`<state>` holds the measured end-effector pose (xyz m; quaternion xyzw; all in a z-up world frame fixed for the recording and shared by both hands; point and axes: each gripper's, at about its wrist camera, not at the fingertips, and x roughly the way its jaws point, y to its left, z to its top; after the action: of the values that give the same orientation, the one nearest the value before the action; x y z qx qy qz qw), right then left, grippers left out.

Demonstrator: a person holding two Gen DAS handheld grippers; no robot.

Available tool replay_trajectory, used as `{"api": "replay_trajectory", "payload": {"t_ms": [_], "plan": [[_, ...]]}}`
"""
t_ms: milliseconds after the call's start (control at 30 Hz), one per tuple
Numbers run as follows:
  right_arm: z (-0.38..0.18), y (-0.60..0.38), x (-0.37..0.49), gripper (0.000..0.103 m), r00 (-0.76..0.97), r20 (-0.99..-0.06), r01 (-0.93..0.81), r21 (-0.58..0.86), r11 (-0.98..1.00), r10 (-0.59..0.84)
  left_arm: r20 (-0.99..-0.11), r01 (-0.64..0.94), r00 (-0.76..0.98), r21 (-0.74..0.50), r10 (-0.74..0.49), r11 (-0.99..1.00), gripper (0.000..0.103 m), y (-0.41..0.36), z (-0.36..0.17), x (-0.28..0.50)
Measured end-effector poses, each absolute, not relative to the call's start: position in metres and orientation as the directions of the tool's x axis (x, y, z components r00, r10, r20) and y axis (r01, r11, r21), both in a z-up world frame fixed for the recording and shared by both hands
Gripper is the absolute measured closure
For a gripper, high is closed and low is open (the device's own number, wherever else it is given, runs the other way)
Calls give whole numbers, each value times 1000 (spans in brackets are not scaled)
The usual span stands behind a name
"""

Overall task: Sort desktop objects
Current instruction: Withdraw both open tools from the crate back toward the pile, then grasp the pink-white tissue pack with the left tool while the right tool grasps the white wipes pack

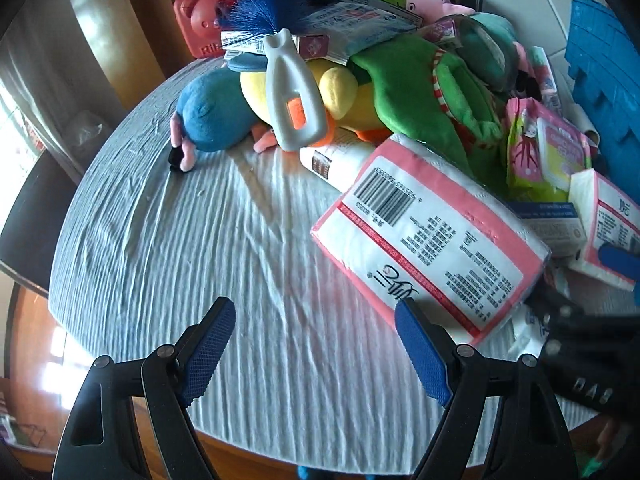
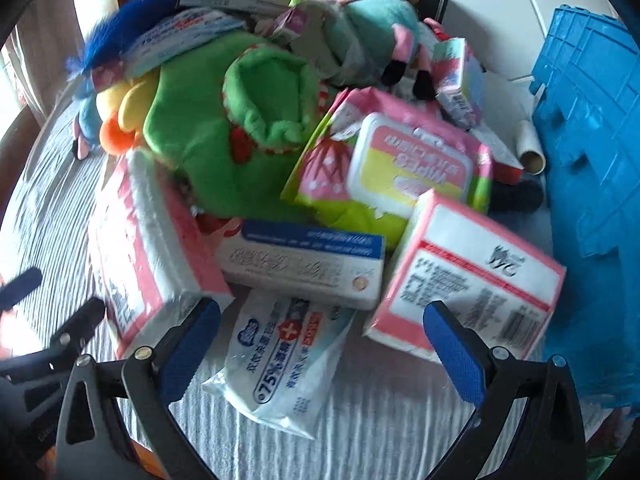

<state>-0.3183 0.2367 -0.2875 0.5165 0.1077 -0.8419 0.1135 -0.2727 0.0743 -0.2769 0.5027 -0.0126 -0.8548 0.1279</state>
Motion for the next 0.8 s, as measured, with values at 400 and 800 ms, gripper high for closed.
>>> {"api": "replay_trajectory", "payload": {"t_ms": [400, 800], "plan": [[-286, 201, -284, 0, -429, -892, 284, 20, -959, -146, -859, 177, -478, 110, -184, -978, 20, 26, -264, -272], [-287, 199, -294, 0, -462, -885, 149, -12, -989, -59, -872, 144, -472, 72, -132, -987, 24, 13, -270, -258]]}}
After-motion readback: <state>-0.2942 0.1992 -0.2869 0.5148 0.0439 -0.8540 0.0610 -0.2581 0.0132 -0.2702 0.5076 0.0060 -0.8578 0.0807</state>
